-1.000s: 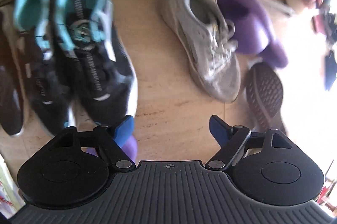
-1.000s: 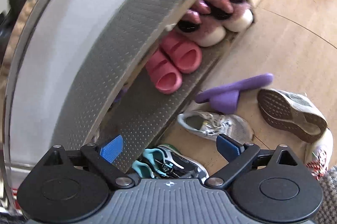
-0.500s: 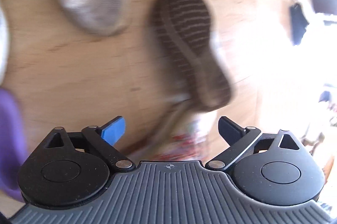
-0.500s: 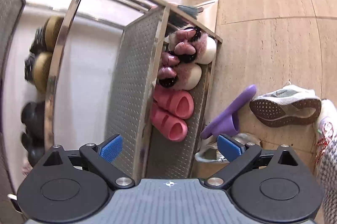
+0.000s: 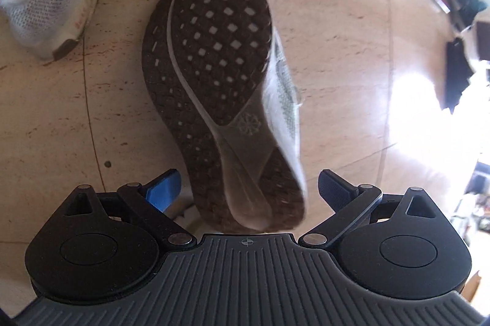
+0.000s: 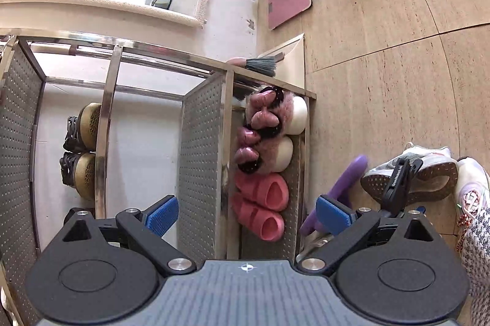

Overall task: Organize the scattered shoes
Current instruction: 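Grasp the grey sneaker with brown sole with the left tool, then set the grey sneaker in the row beside the teal-lined pair, left tool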

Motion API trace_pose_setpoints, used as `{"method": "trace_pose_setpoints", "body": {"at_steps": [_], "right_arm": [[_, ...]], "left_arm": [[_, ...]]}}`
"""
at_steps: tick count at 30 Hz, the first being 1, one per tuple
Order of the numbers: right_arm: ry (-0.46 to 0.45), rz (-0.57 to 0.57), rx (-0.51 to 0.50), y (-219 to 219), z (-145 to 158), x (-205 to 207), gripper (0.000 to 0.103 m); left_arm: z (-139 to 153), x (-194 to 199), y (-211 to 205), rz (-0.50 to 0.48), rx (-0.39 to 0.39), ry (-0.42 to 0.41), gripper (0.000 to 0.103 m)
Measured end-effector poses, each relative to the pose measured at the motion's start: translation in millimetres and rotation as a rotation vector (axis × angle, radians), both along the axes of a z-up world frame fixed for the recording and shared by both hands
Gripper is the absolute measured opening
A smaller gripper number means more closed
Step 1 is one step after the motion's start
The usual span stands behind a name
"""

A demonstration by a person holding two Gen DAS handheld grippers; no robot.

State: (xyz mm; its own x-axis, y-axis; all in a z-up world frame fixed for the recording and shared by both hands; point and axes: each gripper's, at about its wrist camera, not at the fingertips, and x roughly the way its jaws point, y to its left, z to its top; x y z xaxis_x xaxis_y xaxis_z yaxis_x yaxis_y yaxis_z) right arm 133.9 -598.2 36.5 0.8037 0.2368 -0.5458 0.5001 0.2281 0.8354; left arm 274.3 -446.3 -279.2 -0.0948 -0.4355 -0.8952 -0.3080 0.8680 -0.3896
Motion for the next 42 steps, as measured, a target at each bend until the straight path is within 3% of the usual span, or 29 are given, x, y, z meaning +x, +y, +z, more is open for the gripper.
{"method": "trace_pose_setpoints", "body": {"at_steps": [1, 3, 5, 8, 14, 19, 23, 24, 25, 27, 30, 31, 33, 36, 39, 42], "right_arm": [[0.004, 0.002, 0.005, -0.9, -1.2, 0.2, 0.099], [0.005, 0.019, 0.017, 1.1, -3.2, 3.2, 0.099], [0.008, 0.051, 0.013, 6.6, -3.5, 8.5, 0.099], [0.013, 0.096, -0.001, 14.9, -3.5, 15.1, 0.099], [0.051, 0.17, -0.018, 40.0, -9.8, 30.5, 0.099], [0.073, 0.173, -0.051, 57.3, -10.1, 34.9, 0.099], [0.08, 0.212, -0.072, 75.4, -11.6, 35.3, 0.099], [0.08, 0.219, -0.077, 78.3, -12.2, 35.3, 0.099], [0.079, 0.231, -0.092, 83.2, -12.7, 36.3, 0.099], [0.083, 0.253, -0.125, 89.6, -13.5, 40.0, 0.099], [0.105, 0.286, -0.172, 98.8, -17.0, 45.1, 0.099], [0.119, 0.308, -0.181, 103.0, -19.7, 46.8, 0.099], [0.135, 0.35, -0.176, 109.4, -24.5, 49.7, 0.099], [0.146, 0.419, -0.19, 121.5, -27.2, 57.9, 0.099], [0.168, 0.473, -0.26, 138.7, -27.8, 65.9, 0.099], [0.211, 0.539, -0.313, 156.8, -41.1, 70.9, 0.099]], "left_arm": [[-5.4, 1.0, -4.4, -0.016, 0.007, 0.003, 0.103], [-7.2, 2.6, -6.1, -0.042, -0.013, -0.013, 0.091], [-6.2, 4.0, -6.4, -0.066, -0.034, -0.034, 0.089], [11.0, 2.5, 4.0, -0.165, 0.005, -0.103, 0.088], [57.4, -8.8, 64.1, -0.247, -0.022, -0.139, 0.085], [111.5, -49.6, 141.8, -0.265, -0.032, 0.01, 0.085], [134.6, -78.4, 193.7, -0.205, 0.026, 0.112, 0.083], [135.5, -77.2, 207.5, -0.166, 0.039, 0.112, 0.072], [133.5, -70.2, 222.2, -0.11, 0.049, 0.093, 0.071], [129.8, -52.9, 249.7, 0.001, 0.057, 0.049, 0.084], [148.8, -24.0, 275.1, 0.091, 0.125, -0.03, 0.089], [162.3, -19.4, 279.6, 0.075, 0.154, -0.06, 0.09], [198.9, -24.2, 278.4, -0.081, 0.177, -0.13, 0.092], [224.2, -59.2, 276.6, -0.272, 0.234, -0.172, 0.096], [226.3, -103.0, 288.8, -0.406, 0.276, -0.144, 0.096], [204.1, -128.3, 302.2, -0.416, 0.266, -0.101, 0.096]]}}
